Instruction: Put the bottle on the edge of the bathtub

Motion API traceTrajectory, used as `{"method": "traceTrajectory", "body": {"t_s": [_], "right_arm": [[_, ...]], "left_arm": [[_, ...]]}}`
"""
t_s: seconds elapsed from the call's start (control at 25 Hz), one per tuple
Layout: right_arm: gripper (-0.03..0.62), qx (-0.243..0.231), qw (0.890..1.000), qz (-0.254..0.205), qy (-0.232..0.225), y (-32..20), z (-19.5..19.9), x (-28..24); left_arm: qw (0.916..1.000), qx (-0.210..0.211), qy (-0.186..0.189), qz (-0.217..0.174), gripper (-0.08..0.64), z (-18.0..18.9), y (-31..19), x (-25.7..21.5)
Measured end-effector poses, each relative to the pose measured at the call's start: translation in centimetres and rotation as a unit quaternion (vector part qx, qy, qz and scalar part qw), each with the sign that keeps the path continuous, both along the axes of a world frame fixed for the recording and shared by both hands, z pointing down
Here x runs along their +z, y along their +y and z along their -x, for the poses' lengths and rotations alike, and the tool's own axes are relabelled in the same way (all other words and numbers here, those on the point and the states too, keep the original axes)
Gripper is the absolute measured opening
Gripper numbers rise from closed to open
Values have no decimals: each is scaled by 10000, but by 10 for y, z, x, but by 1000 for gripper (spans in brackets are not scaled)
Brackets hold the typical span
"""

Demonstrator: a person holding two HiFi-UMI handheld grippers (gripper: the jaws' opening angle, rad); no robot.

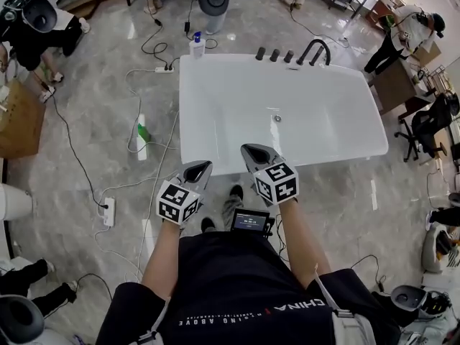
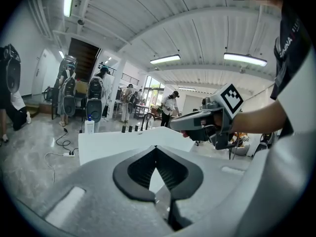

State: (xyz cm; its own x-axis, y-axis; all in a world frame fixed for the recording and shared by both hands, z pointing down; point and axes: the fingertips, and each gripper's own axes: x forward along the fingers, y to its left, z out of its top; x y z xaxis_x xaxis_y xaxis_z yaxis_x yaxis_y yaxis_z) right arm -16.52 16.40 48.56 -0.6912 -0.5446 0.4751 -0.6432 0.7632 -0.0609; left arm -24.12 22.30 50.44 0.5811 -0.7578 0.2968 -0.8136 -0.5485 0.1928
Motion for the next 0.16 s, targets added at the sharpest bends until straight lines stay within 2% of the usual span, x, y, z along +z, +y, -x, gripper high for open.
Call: {"method": "traceTrajectory", "body": {"t_s": [0.16], "right_arm": [[12, 85, 10000, 11, -39, -8, -20, -5]], "left_arm": [[9999, -50, -162, 10, 9, -14, -6, -2]]}}
